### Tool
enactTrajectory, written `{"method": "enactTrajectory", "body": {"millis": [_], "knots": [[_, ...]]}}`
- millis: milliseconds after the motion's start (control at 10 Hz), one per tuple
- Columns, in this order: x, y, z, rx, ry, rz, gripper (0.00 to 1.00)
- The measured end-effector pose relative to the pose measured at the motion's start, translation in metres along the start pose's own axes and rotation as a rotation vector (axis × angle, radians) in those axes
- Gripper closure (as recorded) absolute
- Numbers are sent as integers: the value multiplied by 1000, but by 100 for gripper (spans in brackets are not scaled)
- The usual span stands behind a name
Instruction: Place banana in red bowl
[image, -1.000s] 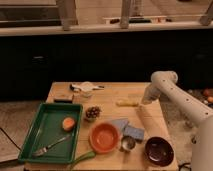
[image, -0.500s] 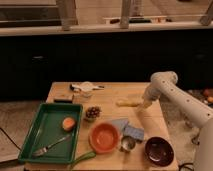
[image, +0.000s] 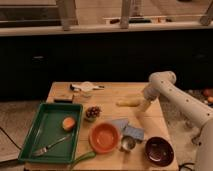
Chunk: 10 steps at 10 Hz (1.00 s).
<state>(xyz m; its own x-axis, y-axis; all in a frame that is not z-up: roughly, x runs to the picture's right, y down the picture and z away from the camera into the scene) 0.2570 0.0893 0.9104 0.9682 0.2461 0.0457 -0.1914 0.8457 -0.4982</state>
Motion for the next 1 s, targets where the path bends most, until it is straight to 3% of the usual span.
{"method": "enactTrajectory", "body": {"millis": [600,1000], "knots": [[-45,8,5,-28,-84,-86,20],[-66,9,22,-66,-100,-130,25]]}}
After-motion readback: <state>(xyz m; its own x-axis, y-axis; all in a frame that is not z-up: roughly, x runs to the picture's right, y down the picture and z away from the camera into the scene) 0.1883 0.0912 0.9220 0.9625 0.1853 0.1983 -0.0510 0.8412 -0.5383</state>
